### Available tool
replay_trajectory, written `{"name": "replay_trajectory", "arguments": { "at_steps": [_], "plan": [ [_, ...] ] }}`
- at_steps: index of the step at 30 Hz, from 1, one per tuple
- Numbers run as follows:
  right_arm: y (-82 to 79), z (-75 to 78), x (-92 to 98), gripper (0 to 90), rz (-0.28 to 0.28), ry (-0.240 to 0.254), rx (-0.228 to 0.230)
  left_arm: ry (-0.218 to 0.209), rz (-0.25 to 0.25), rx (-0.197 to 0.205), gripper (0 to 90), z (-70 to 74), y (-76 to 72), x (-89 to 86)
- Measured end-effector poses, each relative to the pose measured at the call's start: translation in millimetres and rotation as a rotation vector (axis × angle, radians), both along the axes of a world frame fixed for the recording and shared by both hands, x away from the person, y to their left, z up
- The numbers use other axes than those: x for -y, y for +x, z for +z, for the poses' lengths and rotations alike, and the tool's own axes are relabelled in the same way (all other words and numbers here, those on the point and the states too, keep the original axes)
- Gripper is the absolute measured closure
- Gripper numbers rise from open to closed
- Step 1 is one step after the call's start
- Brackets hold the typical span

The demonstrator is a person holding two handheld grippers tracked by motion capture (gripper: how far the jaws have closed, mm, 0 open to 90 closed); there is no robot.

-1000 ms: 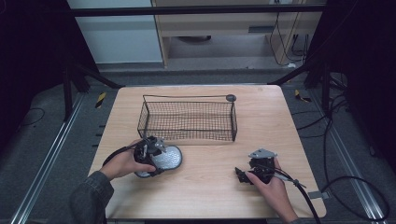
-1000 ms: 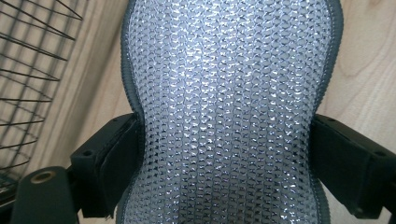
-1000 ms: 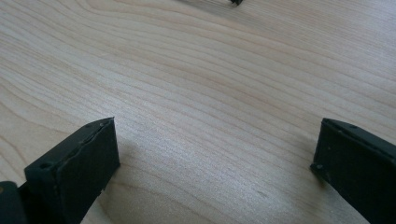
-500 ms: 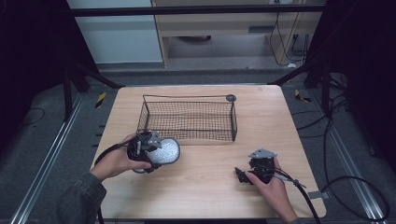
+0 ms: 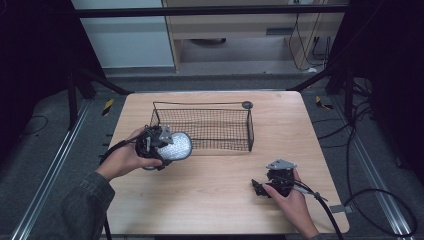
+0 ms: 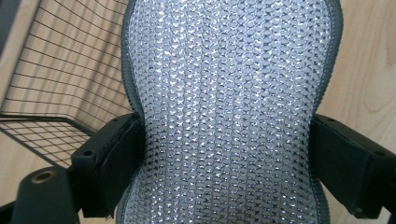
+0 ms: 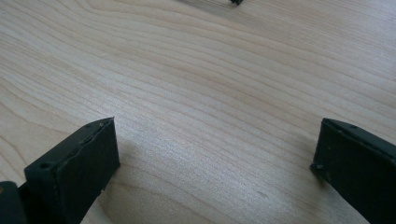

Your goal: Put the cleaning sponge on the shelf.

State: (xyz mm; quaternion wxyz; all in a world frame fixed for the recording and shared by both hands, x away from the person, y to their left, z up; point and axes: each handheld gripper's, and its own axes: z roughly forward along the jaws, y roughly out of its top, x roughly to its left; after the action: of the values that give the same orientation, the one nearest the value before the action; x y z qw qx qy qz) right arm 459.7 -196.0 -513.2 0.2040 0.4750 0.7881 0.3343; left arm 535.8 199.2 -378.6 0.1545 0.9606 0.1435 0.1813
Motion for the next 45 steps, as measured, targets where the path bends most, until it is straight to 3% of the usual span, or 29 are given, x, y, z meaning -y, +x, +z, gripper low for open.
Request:
{"name": "replay_trajectory", "arguments": {
  "at_steps": [26,32,36,45],
  "plan": [
    [0.6,0.0,-0.6,0.4,0.002,-0.001,0.001,0.045,0.008,0.122,12.5,46.5,48.3,19.3],
    [0.6,0.0,-0.6,0.4,0.002,-0.001,0.001,0.037,0.007,0.138,12.5,51.4,53.2,21.1],
    [0.6,0.0,-0.6,0.4,0.002,-0.001,0.001,0.054,0.001,0.146,12.5,54.8,52.9,23.0],
    [0.6,0.0,-0.6,0.4,0.002,-0.001,0.001,0.065,-0.012,0.164,12.8,50.7,57.7,27.0]
  ]
}}
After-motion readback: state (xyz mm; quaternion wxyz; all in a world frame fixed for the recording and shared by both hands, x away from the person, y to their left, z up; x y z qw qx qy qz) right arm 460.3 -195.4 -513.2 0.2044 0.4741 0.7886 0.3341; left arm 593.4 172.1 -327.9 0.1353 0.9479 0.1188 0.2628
